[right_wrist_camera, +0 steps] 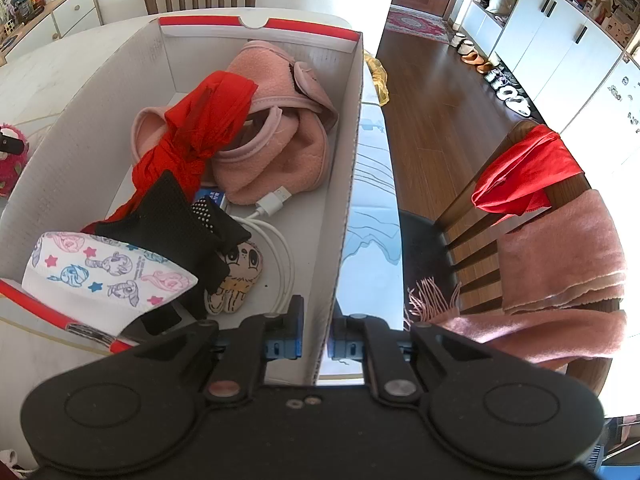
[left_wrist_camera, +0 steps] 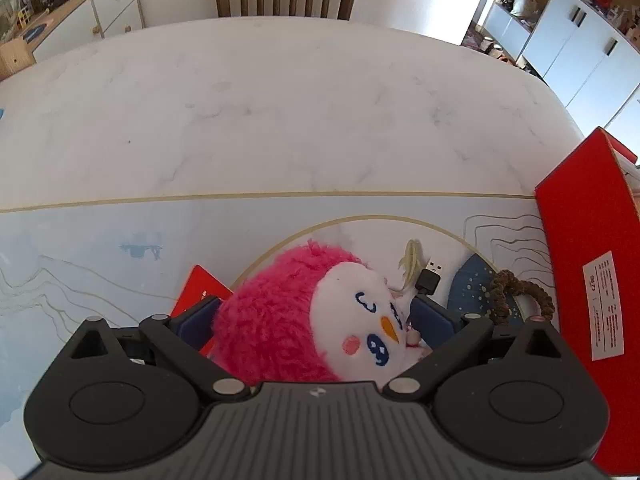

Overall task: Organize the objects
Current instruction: 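Move the left gripper to the table and grasp the pink fluffy plush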

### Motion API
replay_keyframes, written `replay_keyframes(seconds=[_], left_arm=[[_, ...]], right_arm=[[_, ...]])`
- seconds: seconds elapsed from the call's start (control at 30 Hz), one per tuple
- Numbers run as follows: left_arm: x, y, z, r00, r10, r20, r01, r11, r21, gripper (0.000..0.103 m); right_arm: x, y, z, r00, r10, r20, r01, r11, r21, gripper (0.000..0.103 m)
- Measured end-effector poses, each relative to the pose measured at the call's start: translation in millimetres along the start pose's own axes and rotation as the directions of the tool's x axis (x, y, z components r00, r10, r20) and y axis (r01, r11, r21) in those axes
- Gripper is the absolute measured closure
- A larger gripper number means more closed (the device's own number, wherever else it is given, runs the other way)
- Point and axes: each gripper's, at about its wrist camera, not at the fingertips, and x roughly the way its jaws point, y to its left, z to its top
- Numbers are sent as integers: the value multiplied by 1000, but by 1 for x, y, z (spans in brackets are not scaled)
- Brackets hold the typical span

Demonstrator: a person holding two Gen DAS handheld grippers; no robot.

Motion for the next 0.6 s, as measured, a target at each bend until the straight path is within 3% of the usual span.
replay_keyframes(seconds=[0.23,0.43,0.6], left_arm=[[-18,-4,-6,999,-15,31,14,1000,28,26],[-41,-16,-15,996,-23,83,15,995,96,29],[-67,-31,-20,993,-73,95,59,988,145,29]], right_arm=[[0,1,0,1000,-5,1,5,1000,-2,93],[0,0,1,1000,-12,4,12,1000,-5,98],[0,0,1,1000,-12,7,12,1000,-5,98]])
